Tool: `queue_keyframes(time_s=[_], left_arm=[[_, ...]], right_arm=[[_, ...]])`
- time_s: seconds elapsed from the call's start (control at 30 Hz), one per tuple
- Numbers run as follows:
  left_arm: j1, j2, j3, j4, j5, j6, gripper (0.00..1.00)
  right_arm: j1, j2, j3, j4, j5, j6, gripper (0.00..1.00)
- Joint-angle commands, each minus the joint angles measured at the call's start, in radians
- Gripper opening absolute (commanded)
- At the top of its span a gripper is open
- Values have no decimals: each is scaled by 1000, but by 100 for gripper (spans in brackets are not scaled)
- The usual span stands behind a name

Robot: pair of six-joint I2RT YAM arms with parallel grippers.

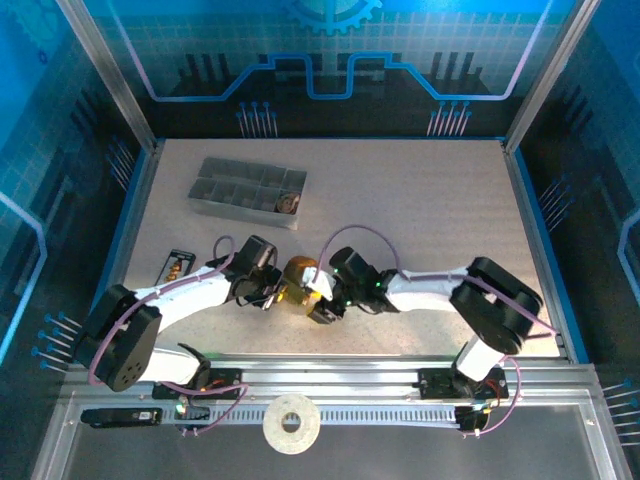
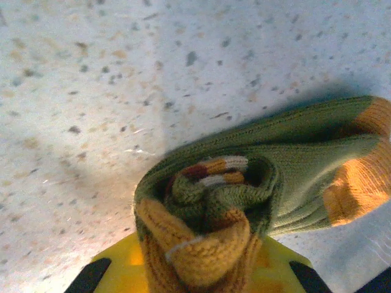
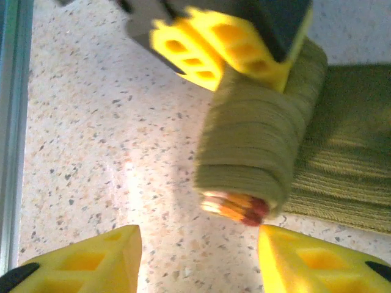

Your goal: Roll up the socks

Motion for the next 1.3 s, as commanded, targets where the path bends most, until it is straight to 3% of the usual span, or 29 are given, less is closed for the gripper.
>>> queue_keyframes(time_s=[0.0,0.17,0.47,0.6,0.67,0.77,0.87,0.93,1.07,1.27], left_arm=[[-11,70,27,-340,-20,-54,0],[-14,117,90,-409,-9,-64,0],[-14,172,144,-423,18,-43,0],[-11,165,135,-413,32,-43,0],[-5,133,126,-395,39,-43,10],[12,47,105,-360,38,-44,40],[55,-40,102,-368,13,6,65],[95,-81,104,-386,-2,52,76],[152,-168,77,-316,14,108,79],[154,-235,28,-223,55,133,76]], right_arm=[[103,-58,-25,61,285,-189,57],[219,-16,10,90,474,-307,59],[272,186,126,169,700,-434,54],[265,244,161,103,709,-414,31],[254,268,162,30,706,-364,18],[219,271,160,-52,616,-263,1],[161,269,160,-148,370,-174,0],[125,287,162,-193,228,-137,0],[56,326,206,-258,8,-66,0],[-60,390,250,-300,-253,55,0]])
